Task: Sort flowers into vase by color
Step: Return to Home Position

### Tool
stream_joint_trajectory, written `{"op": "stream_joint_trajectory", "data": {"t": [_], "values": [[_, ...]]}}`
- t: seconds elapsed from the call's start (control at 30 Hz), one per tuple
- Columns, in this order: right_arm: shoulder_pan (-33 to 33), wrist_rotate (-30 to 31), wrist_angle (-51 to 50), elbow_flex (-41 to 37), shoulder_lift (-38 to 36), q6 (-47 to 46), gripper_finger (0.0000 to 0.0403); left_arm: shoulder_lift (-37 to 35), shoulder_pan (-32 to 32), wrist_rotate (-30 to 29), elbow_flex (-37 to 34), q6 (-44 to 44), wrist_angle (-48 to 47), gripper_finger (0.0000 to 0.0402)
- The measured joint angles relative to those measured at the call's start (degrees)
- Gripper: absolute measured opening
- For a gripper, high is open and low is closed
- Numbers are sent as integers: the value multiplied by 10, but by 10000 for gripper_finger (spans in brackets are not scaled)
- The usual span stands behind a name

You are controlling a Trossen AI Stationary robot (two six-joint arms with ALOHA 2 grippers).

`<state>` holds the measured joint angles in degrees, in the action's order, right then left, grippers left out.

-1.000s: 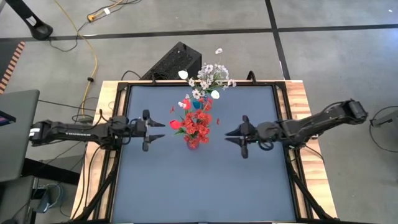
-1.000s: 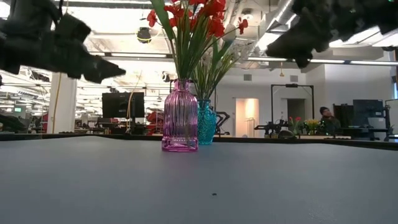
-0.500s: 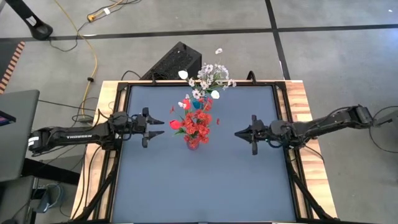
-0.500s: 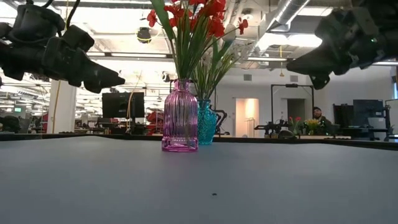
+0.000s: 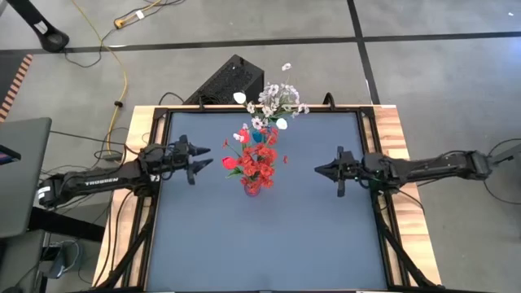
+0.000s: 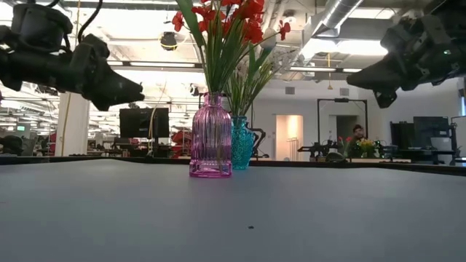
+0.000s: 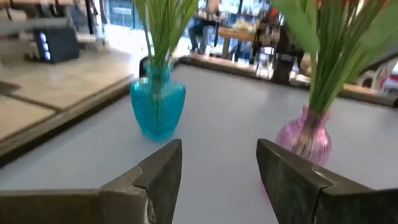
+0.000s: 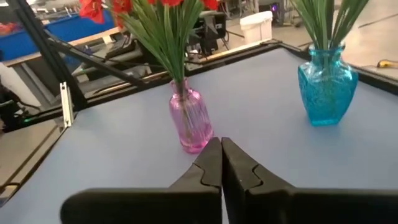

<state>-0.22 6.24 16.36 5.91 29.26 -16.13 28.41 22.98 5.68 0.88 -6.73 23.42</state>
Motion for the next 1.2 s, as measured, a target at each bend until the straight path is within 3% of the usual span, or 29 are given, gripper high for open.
{"op": "stream_joint_trajectory", "data": {"t": [0.1,0.3,0.57,0.87,1.2], "values": [[7,9,-59,0,-55,-4,21,-50,0,-1,9,13,-69,197],[21,84,-160,0,-145,-2,29,-161,0,-38,-3,0,-166,196],[21,86,-254,0,-234,14,25,-279,0,-49,-1,-10,-227,196],[21,-32,-144,-55,-285,79,26,-277,-1,-29,-1,-20,-224,196],[20,-35,-145,-55,-285,96,30,-276,-1,-30,0,-71,-226,196]]}}
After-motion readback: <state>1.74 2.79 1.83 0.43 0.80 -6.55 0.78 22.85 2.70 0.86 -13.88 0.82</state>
